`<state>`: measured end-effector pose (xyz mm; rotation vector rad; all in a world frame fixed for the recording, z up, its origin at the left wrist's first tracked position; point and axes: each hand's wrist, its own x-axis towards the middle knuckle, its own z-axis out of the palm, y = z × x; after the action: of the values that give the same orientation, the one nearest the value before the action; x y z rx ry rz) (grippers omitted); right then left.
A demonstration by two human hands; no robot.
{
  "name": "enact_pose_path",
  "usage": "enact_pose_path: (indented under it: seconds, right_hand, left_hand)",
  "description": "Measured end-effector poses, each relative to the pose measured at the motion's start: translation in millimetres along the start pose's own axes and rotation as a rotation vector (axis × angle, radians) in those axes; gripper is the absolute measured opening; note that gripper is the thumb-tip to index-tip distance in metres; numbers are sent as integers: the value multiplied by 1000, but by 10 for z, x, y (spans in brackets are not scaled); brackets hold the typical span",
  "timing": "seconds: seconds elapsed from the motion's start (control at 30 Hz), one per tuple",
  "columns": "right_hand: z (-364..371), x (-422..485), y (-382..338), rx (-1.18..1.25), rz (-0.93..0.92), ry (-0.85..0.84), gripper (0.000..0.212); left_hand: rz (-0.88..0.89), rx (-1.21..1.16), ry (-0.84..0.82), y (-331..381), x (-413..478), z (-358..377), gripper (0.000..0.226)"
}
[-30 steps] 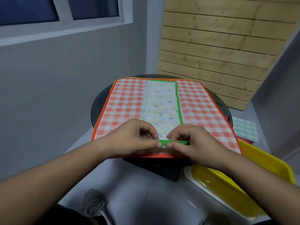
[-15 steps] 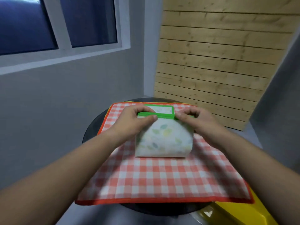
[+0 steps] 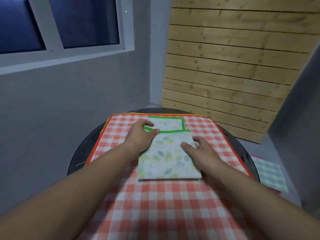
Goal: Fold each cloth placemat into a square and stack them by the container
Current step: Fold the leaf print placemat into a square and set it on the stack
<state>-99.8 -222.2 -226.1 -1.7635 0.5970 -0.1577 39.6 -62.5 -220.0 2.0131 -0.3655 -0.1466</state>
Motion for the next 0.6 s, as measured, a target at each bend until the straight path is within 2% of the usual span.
enact_pose_path:
  seconds: [0.13,0.47,0.6]
  right_hand:
    - [12,-25,58,-151,-55,42,75]
    - [-73,-233,165,-79,-87,-122,71]
    - [-59,-257,149,-155,-97,-72,68]
  left_hand:
    - [-29,121,-52,-52,20,92,35]
    - [-10,204,43,-189,-84,115,28]
    - [-67,123,34,-115,-71,96,48]
